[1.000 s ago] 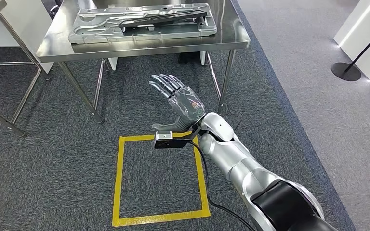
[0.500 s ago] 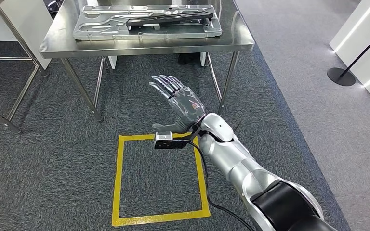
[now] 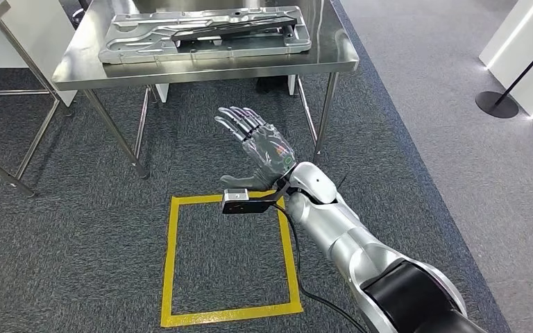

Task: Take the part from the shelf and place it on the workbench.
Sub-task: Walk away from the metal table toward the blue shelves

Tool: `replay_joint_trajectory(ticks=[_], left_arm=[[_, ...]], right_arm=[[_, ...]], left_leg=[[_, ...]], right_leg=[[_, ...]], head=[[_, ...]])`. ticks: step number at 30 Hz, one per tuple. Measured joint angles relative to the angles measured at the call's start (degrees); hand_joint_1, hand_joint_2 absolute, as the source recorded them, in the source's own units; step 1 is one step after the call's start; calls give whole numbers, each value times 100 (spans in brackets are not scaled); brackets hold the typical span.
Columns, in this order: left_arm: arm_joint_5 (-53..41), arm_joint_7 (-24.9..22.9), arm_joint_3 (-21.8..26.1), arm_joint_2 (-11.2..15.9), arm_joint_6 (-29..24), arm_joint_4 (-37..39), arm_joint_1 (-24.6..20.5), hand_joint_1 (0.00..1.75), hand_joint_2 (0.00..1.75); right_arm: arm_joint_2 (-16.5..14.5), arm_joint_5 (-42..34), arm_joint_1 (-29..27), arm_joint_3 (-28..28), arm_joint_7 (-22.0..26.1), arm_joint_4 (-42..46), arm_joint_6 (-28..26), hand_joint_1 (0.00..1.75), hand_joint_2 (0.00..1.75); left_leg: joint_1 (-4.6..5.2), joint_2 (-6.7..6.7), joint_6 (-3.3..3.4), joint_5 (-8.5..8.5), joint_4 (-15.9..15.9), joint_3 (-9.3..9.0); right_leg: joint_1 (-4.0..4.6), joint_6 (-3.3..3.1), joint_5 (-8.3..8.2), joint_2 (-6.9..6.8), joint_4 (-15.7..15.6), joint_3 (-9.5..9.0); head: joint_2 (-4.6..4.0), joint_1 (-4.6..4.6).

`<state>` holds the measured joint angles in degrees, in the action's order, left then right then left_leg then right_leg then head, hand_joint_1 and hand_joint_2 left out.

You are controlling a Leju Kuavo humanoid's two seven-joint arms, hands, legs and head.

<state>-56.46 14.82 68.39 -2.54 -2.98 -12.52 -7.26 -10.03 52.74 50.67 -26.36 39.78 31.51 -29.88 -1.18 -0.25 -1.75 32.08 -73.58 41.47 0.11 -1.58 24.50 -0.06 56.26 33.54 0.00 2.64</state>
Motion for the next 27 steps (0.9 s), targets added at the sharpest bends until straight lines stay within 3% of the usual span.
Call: replay_joint_trajectory(ticks=[1,3,5,9,11,13,14,15,16,18,20,22,24,26,27], left_arm=[[0,1,0,3,-1,0,2,0,0],[0,1,0,8,-1,0,-3,0,0],[0,1,0,9,-1,0,-11,0,0],[0,2,0,7,-1,0,-8,0,0],[0,2,0,7,-2,0,-11,0,0],[0,2,0,10,-3,0,-12,0,0],[0,2,0,10,-3,0,-11,0,0],[0,2,0,10,-3,0,-10,0,0],[0,2,0,10,-3,0,-9,0,0],[0,2,0,7,-3,0,-12,0,0],[0,2,0,-3,-3,0,-15,0,0],[0,1,0,-9,-4,0,-12,0,0],[0,1,0,-3,-7,0,-12,0,0],[0,2,0,3,-8,0,-16,0,0],[0,2,0,4,-8,0,-15,0,0]], right_arm=[[0,0,-7,1,0,-1,0,0,0],[0,0,-5,2,0,-1,0,0,0],[1,0,5,1,0,-1,-1,0,0],[1,1,13,1,1,-1,-2,0,0],[1,0,21,2,0,-1,-3,0,0],[4,0,9,2,0,-2,-3,0,0],[7,0,-6,2,0,-3,-2,0,0],[9,0,-21,2,0,-3,-2,0,0],[10,0,-28,2,0,-3,-2,0,0],[11,0,-17,2,0,-2,-3,0,0],[10,0,10,2,0,-1,-3,0,0],[12,-1,21,2,0,-1,-3,0,0],[13,-1,22,2,0,3,-4,0,0],[3,0,35,2,0,8,-4,0,0],[-1,0,36,2,0,9,-3,0,0]], left_leg=[[-1,2,-4,-130,140,-66],[-4,7,8,-494,889,-442],[13,1,66,-654,1435,-714],[24,-10,212,-674,1534,-736],[6,-3,269,-698,1558,-736],[8,2,292,-702,1554,-723],[9,3,292,-702,1552,-718],[9,2,292,-702,1550,-715],[9,-1,290,-701,1549,-717],[10,-7,280,-696,1549,-730],[24,-10,243,-690,1548,-730],[29,-10,182,-695,1561,-726],[30,-7,115,-679,1567,-736],[33,-5,69,-486,1299,-625],[23,-5,55,-309,980,-482]], right_leg=[[0,5,8,3,16,1],[-4,35,45,9,70,2],[14,83,80,17,134,27],[16,202,128,19,204,77],[-7,273,367,17,579,246],[-32,323,735,14,1353,614],[-43,336,850,13,1695,784],[-48,340,861,12,1861,874],[-50,333,756,12,1786,846],[-41,278,340,12,1014,482],[-4,209,83,10,302,144],[29,163,68,12,147,84],[8,106,36,14,93,68],[-25,41,-5,6,17,29],[-25,21,-12,1,1,18]], head=[[0,0],[0,0],[0,-1],[0,-1],[0,-1],[0,-1],[0,-2],[0,-2],[0,-2],[0,-2],[0,-2],[0,-1],[0,-1],[0,-1],[0,-1]])
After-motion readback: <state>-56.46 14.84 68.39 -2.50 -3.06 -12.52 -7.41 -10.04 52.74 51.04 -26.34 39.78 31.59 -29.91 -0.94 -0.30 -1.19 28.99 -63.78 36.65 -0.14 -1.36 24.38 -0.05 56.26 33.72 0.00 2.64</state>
